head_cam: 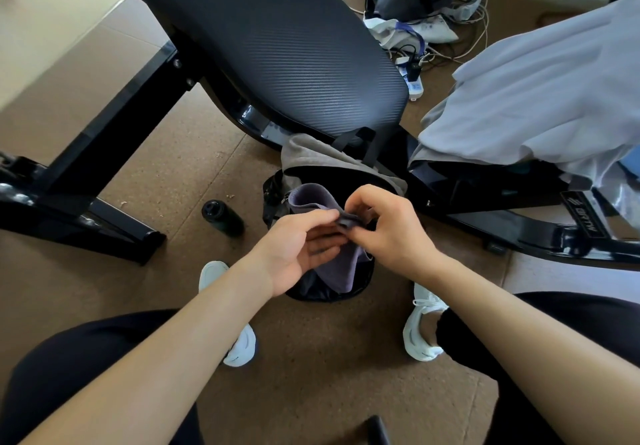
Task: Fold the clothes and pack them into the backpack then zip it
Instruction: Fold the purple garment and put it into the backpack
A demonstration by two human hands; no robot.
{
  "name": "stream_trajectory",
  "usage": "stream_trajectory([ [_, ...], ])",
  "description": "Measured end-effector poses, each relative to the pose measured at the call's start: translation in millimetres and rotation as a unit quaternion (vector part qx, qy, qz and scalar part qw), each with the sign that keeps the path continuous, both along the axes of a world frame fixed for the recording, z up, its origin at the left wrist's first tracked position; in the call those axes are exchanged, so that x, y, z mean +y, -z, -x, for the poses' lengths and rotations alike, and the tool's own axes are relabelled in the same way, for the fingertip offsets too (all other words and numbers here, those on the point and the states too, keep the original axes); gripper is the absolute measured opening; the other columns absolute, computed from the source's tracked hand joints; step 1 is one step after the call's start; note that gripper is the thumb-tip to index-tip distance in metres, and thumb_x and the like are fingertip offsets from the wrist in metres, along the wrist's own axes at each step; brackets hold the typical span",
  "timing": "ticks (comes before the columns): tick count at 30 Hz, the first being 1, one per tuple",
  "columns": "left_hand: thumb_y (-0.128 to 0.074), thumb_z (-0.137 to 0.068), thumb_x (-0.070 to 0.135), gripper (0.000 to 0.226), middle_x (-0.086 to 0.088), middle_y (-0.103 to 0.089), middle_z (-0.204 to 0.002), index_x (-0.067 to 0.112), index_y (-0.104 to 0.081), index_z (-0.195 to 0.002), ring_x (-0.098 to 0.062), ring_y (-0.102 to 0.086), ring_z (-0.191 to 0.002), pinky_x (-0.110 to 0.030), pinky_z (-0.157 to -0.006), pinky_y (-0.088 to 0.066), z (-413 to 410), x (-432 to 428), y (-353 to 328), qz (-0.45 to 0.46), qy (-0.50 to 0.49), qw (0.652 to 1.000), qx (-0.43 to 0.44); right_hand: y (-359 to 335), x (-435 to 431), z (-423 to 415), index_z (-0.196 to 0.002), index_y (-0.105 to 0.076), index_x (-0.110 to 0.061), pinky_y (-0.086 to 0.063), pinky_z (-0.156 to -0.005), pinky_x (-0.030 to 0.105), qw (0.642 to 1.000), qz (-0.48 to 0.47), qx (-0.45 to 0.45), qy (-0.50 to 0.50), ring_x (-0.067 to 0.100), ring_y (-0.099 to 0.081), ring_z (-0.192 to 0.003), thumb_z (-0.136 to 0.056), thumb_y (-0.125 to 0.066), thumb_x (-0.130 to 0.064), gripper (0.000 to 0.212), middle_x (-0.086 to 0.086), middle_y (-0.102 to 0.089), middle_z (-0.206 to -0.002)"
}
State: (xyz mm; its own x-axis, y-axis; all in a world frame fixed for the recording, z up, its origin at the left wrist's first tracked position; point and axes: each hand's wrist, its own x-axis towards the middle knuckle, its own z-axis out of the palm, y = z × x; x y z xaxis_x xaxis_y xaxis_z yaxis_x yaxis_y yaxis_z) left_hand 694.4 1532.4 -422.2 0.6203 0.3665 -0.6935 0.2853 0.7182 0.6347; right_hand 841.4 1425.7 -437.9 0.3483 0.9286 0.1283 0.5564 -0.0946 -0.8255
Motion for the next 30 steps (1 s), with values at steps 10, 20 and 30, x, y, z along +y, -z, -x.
stream_trajectory([
  [10,-0.086,-0.046,0.036,0.112,0.002,-0.053,-0.138,0.027,-0.040,-0.148,-0.016,-0.048,-0.127,-0.032,-0.106,-0.041,24,59,30,-0.356,0.116,0.920,0.116,-19,2,-24,-0.087,-0.062,-0.003,-0.047,-0.074,0.024,0.945,0.028,0.326,-0.014,0.018,-0.058,-0.081,-0.085,-0.070,0.008,0.014,0.012,-0.063,-0.085],
  [20,-0.078,-0.080,0.006,0.023,-0.003,-0.077,-0.096,0.008,-0.076,-0.103,-0.013,-0.071,-0.093,-0.025,-0.085,-0.055,13,42,18,-0.351,0.037,0.926,-0.130,-20,-3,-39,-0.081,-0.058,-0.012,-0.044,-0.064,0.017,0.938,0.028,0.344,0.022,0.010,-0.054,-0.070,-0.077,-0.068,-0.004,0.013,0.008,-0.059,-0.077],
  [30,-0.078,-0.084,0.015,0.017,-0.003,-0.065,-0.078,0.025,-0.064,-0.082,-0.013,-0.060,-0.075,-0.025,-0.071,-0.049,9,34,15,-0.391,0.123,0.900,-0.148,-17,1,-27,-0.113,-0.069,-0.026,-0.057,-0.073,0.038,0.990,0.114,0.062,-0.056,0.017,-0.067,-0.075,-0.077,-0.087,-0.027,0.041,-0.002,-0.071,-0.090],
])
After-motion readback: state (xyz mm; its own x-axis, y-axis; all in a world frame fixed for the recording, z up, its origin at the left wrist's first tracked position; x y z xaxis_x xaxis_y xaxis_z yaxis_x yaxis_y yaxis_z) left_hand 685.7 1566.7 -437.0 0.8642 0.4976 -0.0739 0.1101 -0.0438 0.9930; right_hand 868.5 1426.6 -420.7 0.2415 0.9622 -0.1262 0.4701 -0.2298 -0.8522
